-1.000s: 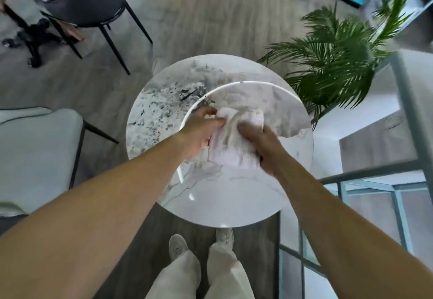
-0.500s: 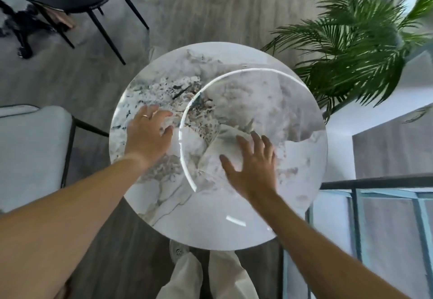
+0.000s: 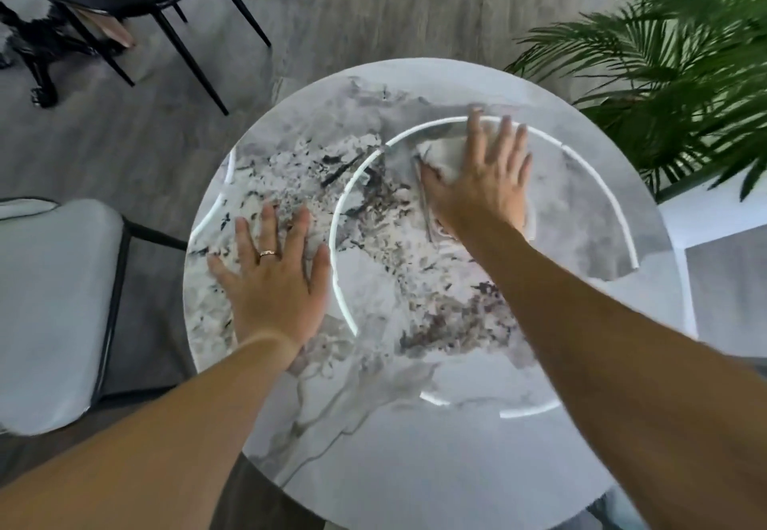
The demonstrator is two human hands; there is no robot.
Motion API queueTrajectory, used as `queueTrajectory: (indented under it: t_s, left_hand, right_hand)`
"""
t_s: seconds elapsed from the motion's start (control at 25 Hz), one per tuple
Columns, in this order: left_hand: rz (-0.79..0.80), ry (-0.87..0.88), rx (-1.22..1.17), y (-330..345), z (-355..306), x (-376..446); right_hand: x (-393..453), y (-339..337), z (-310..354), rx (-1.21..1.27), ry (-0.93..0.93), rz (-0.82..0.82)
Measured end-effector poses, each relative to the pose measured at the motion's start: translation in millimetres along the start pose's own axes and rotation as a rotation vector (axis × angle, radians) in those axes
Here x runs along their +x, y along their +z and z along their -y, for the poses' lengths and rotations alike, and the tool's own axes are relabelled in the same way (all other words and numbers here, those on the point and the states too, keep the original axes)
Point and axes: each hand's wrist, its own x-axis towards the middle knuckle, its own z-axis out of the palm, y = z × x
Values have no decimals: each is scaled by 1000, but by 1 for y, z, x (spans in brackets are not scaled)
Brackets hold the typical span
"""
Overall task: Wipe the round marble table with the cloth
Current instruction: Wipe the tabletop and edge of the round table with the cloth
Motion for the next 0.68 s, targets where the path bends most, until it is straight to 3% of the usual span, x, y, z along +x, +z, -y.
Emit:
queueTrajectory:
  t_s: [0.04,0.12,0.28,0.36,0.4,0.44,0.56,0.6,0.68]
  left_hand:
    - [12,-4,-1,-1,-1,-1]
    - [15,-4,-13,-2,-3,-1]
    - [11,-15,-39,-5,-3,-1]
    - [3,-20,-45,-4,-3,0]
    - [-4,-19,-48,-3,-3,0]
    - [-14,-17,-53,-3,-3,1]
    - [-36,-6,-77,-2,-3,0]
    - [-46,-15,-106,-2,-3,0]
    - [-95,-64,-208,-3,-4,1]
  right_hand:
    - [-11,2,10,39,107,-28]
    - [-61,11,20,28,48,-10]
    - [-182,15,-9,21,-637,118]
    - [-148,11,-34,21,-882,166]
    - [-109,7,-35,-9,-860,140]
    - [-63,1,-28,-63,-721,104]
    - [35,-20,16,-70,-167,102]
    - [25,-11,23,-65,-170,110]
    - [-57,9,21,-24,-477,114]
